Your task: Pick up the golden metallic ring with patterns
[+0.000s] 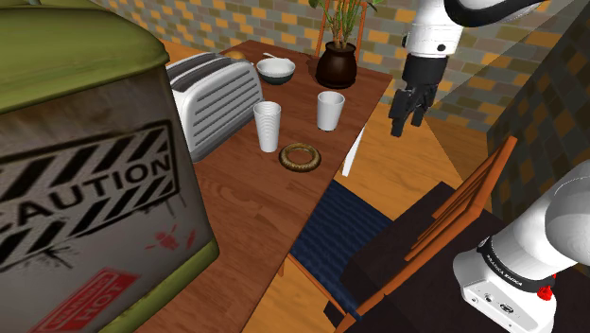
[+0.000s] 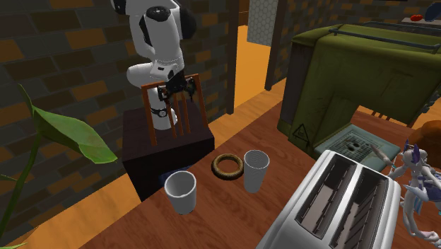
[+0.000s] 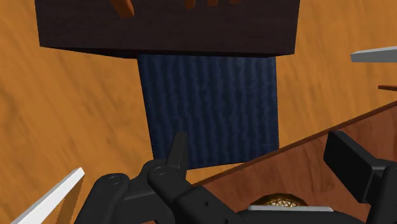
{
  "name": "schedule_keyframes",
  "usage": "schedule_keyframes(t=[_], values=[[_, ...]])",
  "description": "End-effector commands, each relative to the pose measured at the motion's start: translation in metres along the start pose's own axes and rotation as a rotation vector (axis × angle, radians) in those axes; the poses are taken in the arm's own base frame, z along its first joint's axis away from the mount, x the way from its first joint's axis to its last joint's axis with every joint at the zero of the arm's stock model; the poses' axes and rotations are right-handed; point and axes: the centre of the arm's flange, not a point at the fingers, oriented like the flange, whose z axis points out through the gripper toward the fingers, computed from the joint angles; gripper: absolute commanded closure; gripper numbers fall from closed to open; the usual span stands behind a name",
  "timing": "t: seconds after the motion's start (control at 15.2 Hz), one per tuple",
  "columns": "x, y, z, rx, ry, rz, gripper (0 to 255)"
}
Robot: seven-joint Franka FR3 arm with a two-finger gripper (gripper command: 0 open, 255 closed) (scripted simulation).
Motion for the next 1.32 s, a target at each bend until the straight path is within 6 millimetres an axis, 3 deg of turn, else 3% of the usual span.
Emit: schedule_keyframes(t=[0.0,0.66,1.25], values=[[0.021,-0.004,0.011,0.001,0.006,0.029,0],[0.132,-0.031,0.073,0.002,0.023,0.165,0],[0.234,-0.042,0.128,0.003,0.038,0.288,0]])
